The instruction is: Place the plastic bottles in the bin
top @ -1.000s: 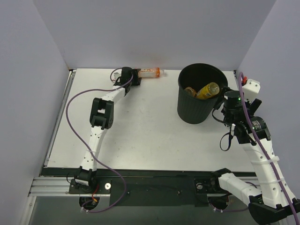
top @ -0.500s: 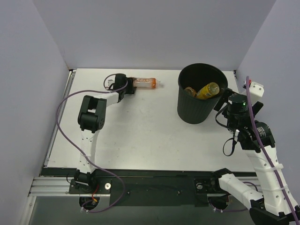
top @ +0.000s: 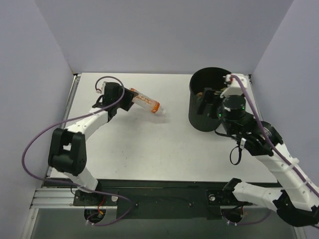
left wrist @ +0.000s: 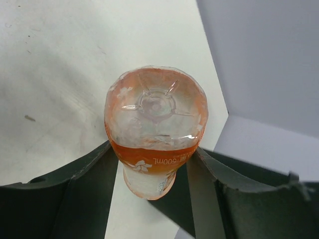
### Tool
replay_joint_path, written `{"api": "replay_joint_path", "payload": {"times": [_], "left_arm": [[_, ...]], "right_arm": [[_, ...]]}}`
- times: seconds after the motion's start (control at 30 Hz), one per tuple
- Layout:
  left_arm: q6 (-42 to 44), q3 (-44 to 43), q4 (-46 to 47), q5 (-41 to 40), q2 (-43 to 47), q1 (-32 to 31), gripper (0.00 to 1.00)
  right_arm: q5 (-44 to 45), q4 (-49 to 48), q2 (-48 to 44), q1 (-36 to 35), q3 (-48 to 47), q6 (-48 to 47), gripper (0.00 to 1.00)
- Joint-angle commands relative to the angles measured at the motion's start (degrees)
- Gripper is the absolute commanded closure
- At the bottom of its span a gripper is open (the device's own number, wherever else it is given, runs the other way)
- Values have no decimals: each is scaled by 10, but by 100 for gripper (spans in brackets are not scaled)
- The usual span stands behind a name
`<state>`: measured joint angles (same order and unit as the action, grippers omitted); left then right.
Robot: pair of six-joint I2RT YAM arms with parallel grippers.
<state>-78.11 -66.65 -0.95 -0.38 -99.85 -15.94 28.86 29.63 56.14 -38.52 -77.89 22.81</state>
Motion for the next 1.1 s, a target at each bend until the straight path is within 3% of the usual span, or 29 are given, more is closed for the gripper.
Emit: {"api": "replay_joint_path", "payload": {"times": [0.0,0.17,0.33,0.53,0.77,0.97,1.07], "left_arm": [[180,31,-97,42,143,6,85],[287,43,-212,76,264,10,85],[383,37,-280,157,307,11,85],[386,49,-286,213,322,10,86],[384,57,-268,253,336,10,87],[388,69,-266,258,339,10,89],[390,69,-264,267,338,11,89]], "right_arm": [[-57,-70,90,-120,-50,-102,7],[-193,-82,161,-164,-42,-129,6],[-319,-75,234,-183,-42,-136,6],[-313,-97,302,-183,-53,-97,5],[-256,-257,304,-183,41,-36,6],[-267,-186,389,-179,-38,-14,12],[-280,-231,387,-178,-19,7,16]]}}
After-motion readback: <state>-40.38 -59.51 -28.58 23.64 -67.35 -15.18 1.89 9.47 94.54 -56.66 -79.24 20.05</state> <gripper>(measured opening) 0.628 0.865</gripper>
